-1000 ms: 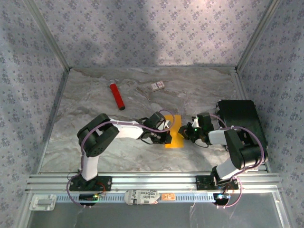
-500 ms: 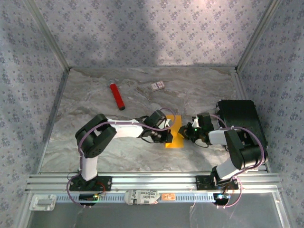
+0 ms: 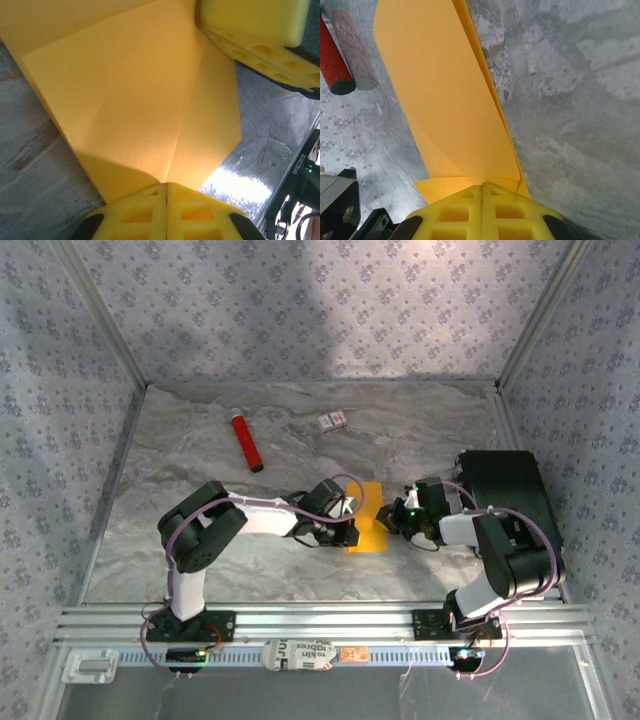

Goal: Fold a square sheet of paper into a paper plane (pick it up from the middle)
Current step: Fold the triangle a second time at the center of the table, then turn over the paper at the center of the table.

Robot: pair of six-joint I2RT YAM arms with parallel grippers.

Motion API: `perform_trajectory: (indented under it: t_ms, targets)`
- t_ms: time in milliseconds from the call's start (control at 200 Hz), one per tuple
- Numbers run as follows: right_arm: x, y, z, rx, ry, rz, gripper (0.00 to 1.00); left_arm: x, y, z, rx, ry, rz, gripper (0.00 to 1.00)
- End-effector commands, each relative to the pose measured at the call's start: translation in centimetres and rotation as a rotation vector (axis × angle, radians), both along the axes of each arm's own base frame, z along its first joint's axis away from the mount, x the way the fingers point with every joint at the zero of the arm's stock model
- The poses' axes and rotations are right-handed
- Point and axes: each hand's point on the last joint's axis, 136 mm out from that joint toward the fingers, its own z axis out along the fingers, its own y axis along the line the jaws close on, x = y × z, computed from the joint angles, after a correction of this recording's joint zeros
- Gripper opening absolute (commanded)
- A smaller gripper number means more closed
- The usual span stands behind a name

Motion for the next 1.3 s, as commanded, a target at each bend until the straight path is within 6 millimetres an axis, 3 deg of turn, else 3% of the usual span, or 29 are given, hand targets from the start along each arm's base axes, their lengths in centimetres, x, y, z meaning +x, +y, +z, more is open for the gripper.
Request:
perform_trajectory:
  t_ms: [0, 145, 360, 450, 595, 665, 1024, 1294]
  targets:
    - [-1.6, -1.8, -2.3, -0.09, 0.086, -0.04, 0.0, -1.4, 2.7, -2.1, 0.114, 0.039, 0.013, 0.06]
    - [-1.0, -1.2, -1.5, -0.063, 0.054, -0.013, 0.01, -1.2, 2.0, -0.1, 0.058, 0.008, 0.012, 0.07]
    - [1.0, 0.3, 3.1, -0.007, -0.099, 0.048, 0.09, 0.6, 0.9, 5.1, -0.033, -0.087, 0.031, 0.09]
    - [1.1, -0.3, 4.5, -0.05, -0.128, 0.037, 0.13, 1.7, 0.7, 6.0, -0.049, -0.096, 0.044, 0.09]
    - [-0.5, -2.2, 4.6, -0.157, -0.102, 0.001, 0.21, 3.0, -0.2, 6.8, -0.055, -0.112, 0.013, 0.09]
    - [-1.6, -2.7, 4.4, -0.184, -0.088, -0.004, 0.22, 3.3, -0.8, 6.6, -0.039, -0.12, -0.018, 0.09]
    - [-5.5, -2.0, 4.9, -0.143, -0.074, 0.017, 0.34, 4.8, 0.3, 1.1, 0.101, -0.064, -0.033, 0.07]
    - [-7.2, -1.2, 4.5, -0.175, -0.001, 0.067, 0.41, 3.4, 1.9, -3.1, 0.159, -0.009, -0.032, 0.06]
